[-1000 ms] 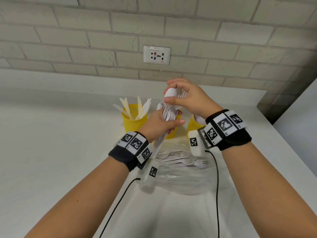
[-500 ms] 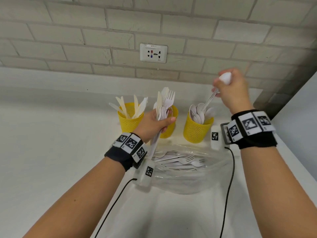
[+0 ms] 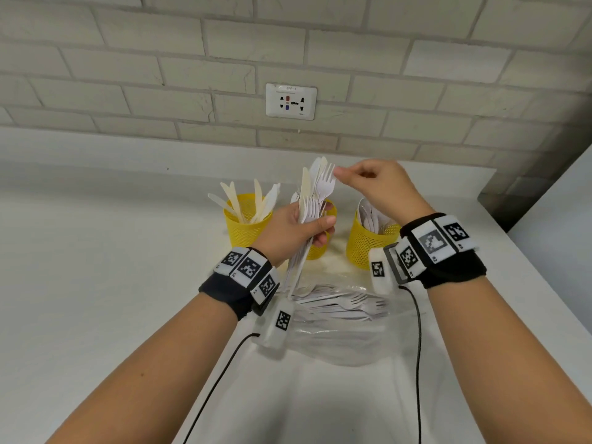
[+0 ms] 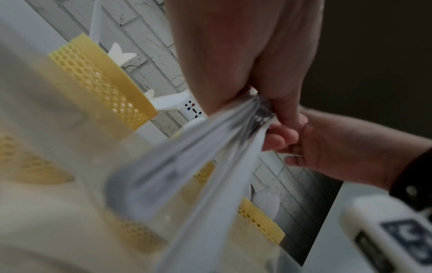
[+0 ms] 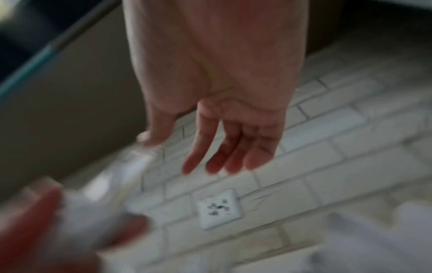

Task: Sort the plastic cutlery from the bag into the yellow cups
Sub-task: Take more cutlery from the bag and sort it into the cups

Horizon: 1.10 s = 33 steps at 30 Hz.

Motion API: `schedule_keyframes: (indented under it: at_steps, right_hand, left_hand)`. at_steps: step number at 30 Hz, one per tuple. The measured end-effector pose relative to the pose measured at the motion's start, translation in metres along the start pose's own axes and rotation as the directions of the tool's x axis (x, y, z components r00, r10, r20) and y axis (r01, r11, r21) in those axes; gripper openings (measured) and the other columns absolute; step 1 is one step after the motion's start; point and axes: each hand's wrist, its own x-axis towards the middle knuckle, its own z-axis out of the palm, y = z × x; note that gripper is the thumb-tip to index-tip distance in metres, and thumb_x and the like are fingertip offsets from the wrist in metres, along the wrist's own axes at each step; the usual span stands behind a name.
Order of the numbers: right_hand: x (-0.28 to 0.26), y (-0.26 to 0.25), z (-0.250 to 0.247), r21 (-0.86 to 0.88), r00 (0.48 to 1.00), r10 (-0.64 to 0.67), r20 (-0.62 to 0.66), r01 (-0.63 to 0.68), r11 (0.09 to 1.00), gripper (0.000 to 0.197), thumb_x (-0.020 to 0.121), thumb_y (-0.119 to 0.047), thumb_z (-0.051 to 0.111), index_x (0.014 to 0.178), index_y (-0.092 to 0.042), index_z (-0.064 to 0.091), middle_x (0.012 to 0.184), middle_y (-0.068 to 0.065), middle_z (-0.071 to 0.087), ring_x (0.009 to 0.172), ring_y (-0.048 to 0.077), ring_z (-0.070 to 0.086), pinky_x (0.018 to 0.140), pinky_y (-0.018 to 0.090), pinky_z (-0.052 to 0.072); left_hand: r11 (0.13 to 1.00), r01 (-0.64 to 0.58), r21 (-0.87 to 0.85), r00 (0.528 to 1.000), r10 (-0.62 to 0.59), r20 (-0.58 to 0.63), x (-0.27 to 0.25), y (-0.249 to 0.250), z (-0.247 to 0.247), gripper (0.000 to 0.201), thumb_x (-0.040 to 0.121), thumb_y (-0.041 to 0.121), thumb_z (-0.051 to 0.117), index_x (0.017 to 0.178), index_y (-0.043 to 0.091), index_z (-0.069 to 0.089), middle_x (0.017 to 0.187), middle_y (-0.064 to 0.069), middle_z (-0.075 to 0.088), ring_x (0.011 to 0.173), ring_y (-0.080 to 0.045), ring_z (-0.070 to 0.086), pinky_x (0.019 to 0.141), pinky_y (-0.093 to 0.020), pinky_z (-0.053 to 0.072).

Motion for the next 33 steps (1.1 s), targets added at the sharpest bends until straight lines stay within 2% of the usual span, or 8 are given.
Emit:
schedule_keyframes:
  at_steps: [4,7,14,18,22,26,30,33]
  right_hand:
    - [0.0,-0.012,0.018,0.141,0.997,0.001,0.076,-0.012,0.99,0.028,0.078,-0.035,0.073,0.072,-0.01,0.061,0.059,-0.005,0.049,0.046,-0.002,0.042,0.048,0.009,0.034]
    - [0.004,-0.017,0.02,0.229,1.0,0.008,-0.018,-0.003,0.973,0.027,0.083,-0.028,0.069,0.085,-0.001,0.066,0.069,0.003,0.058,0.055,0.007,0.048,0.05,0.01,0.037]
    - [0.002,-0.037,0.0,0.58,0.95,-0.083,-0.302,0.252,0.775,0.009,0.093,-0.017,0.054,0.084,-0.019,0.052,0.065,0.0,0.059,0.057,0.012,0.057,0.062,0.028,0.05]
    - [-0.006,-0.024,0.019,0.113,0.997,-0.06,0.051,0.054,0.992,0.033,0.079,-0.045,0.069,0.084,-0.012,0.066,0.071,-0.003,0.056,0.064,0.009,0.05,0.064,0.025,0.04]
    - [-0.019,-0.018,0.042,-0.166,0.986,0.045,0.16,-0.018,0.986,0.049,0.061,-0.055,0.078,0.079,-0.012,0.063,0.071,-0.005,0.057,0.065,0.01,0.052,0.059,0.026,0.039]
    - [-0.015,-0.02,0.042,-0.137,0.983,0.019,0.184,0.007,0.991,0.028,0.072,-0.027,0.078,0.061,-0.014,0.055,0.061,0.0,0.053,0.058,0.013,0.049,0.055,0.029,0.038]
    - [-0.014,-0.021,0.04,0.078,0.982,0.038,0.185,-0.053,0.995,0.012,0.08,-0.009,0.068,0.09,-0.003,0.07,0.088,0.01,0.073,0.081,0.02,0.068,0.076,0.035,0.053]
    - [-0.017,-0.024,0.041,0.266,0.978,0.05,0.202,-0.104,0.958,0.006,0.084,-0.004,0.063,0.084,-0.009,0.066,0.053,-0.011,0.066,0.052,-0.003,0.06,0.052,0.015,0.047]
  left_hand:
    - [1.0,-0.004,0.011,1.0,0.004,-0.006,-0.001,0.004,0.004,0.011,0.091,0.008,0.06,0.102,0.006,0.058,0.071,-0.009,0.062,0.049,-0.012,0.059,0.05,-0.022,0.05]
    - [0.998,-0.033,0.062,0.999,0.035,-0.031,-0.003,0.004,0.002,0.008,0.09,0.01,0.063,0.097,0.01,0.059,0.063,-0.007,0.053,0.043,-0.012,0.051,0.044,-0.022,0.043]
    - [0.991,-0.021,0.131,0.993,0.036,-0.114,-0.003,0.003,-0.002,0.025,0.084,0.011,0.071,0.105,0.004,0.059,0.059,-0.006,0.046,0.044,-0.015,0.041,0.044,-0.023,0.036]
    - [0.986,-0.03,0.166,0.989,0.053,-0.138,0.0,0.005,0.001,0.026,0.083,0.007,0.071,0.103,-0.002,0.058,0.052,-0.003,0.042,0.042,-0.013,0.038,0.043,-0.023,0.033]
    - [0.981,-0.031,0.192,0.986,0.062,-0.156,0.002,0.009,0.003,0.02,0.08,-0.009,0.065,0.077,0.01,0.057,0.047,0.007,0.045,0.039,-0.005,0.038,0.04,-0.019,0.032]
    - [0.982,-0.03,0.185,0.986,0.059,-0.154,-0.002,0.009,0.0,0.024,0.08,-0.005,0.069,0.084,0.017,0.06,0.05,0.012,0.054,0.041,0.002,0.044,0.044,-0.014,0.036]
    - [0.979,-0.044,0.199,0.991,0.068,-0.118,-0.007,0.008,-0.002,0.02,0.079,0.005,0.074,0.089,0.017,0.061,0.06,0.004,0.052,0.045,-0.002,0.048,0.047,-0.016,0.039]
    - [0.981,-0.038,0.189,0.993,0.058,-0.103,-0.007,0.013,-0.003,0.016,0.08,0.009,0.074,0.085,0.018,0.061,0.051,0.007,0.049,0.043,-0.006,0.043,0.045,-0.019,0.037]
